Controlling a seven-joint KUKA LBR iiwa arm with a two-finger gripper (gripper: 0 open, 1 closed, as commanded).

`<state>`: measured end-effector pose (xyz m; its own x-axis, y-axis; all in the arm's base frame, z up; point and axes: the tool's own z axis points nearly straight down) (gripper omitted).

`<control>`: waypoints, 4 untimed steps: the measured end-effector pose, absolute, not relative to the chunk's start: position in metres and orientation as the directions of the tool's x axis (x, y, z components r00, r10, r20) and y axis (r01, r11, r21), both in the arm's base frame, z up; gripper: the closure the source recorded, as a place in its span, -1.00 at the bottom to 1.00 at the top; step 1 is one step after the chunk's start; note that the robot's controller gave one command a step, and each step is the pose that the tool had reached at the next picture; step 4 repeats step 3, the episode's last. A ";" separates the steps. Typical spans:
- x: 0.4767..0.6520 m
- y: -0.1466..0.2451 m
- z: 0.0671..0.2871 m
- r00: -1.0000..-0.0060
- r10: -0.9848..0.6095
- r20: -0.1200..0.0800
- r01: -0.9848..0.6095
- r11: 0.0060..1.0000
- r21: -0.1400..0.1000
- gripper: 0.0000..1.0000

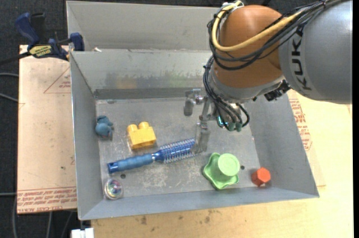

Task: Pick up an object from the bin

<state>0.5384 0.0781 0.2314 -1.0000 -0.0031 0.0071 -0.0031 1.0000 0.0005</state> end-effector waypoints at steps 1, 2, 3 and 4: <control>0.546 0.095 0.065 -0.988 -0.151 0.006 -0.151 0.988 0.001 -1.00; 0.548 0.095 0.069 -0.989 -0.150 0.001 -0.150 0.989 0.001 1.00; 0.536 0.094 0.233 -0.984 -0.176 -0.009 -0.176 0.984 0.000 1.00; 0.536 0.094 0.233 -0.984 -0.176 -0.009 -0.176 0.984 0.000 1.00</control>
Offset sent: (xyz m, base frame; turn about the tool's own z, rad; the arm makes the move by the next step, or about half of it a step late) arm 0.0096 0.0170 -0.1614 -0.1498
